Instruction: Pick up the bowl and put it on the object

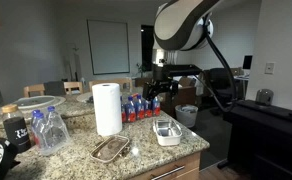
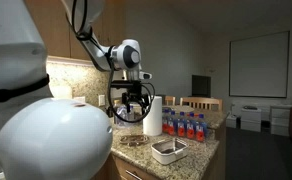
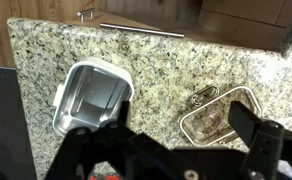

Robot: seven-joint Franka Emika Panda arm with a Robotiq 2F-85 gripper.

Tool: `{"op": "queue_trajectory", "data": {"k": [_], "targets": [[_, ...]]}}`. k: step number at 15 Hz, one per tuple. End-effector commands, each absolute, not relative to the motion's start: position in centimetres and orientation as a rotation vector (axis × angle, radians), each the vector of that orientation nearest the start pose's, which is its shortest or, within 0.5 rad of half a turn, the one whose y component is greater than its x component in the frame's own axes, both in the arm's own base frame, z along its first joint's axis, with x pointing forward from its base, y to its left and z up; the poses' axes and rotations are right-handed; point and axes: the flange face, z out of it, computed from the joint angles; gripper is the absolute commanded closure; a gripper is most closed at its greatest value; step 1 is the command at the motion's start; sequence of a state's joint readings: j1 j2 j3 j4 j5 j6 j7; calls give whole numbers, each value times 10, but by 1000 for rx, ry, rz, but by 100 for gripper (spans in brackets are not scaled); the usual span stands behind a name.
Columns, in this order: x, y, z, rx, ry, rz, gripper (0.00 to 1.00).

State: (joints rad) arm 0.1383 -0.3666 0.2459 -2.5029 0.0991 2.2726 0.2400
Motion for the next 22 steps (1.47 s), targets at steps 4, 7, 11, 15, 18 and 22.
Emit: {"op": "queue_trajectory", "data": {"k": [4, 7, 11, 15, 18, 22], "targets": [[402, 166, 423, -3102, -116, -193, 0], [402, 166, 423, -3102, -116, -193, 0], [402, 166, 423, -3102, -116, -193, 0], [402, 166, 423, -3102, -116, -193, 0], [402, 166, 423, -3102, -116, -193, 0], [413, 158, 413, -3099, -117, -199, 0]]}}
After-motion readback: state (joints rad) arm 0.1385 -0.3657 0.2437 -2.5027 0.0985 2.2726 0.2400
